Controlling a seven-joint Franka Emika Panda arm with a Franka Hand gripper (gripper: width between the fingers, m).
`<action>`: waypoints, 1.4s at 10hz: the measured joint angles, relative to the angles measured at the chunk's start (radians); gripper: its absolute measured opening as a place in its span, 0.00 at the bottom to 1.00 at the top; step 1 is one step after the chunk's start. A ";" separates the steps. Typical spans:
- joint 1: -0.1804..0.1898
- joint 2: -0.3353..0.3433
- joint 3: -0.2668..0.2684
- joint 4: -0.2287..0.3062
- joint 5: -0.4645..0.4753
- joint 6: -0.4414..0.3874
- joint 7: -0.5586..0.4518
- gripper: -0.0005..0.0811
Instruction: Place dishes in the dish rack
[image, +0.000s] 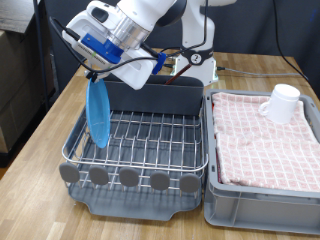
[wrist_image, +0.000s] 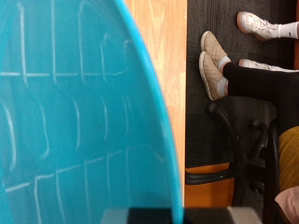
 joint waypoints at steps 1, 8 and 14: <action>0.000 0.006 -0.002 0.000 0.003 0.011 0.000 0.03; 0.006 0.006 0.009 0.015 0.081 -0.054 -0.001 0.26; 0.019 -0.052 0.046 0.062 0.343 -0.177 -0.143 0.97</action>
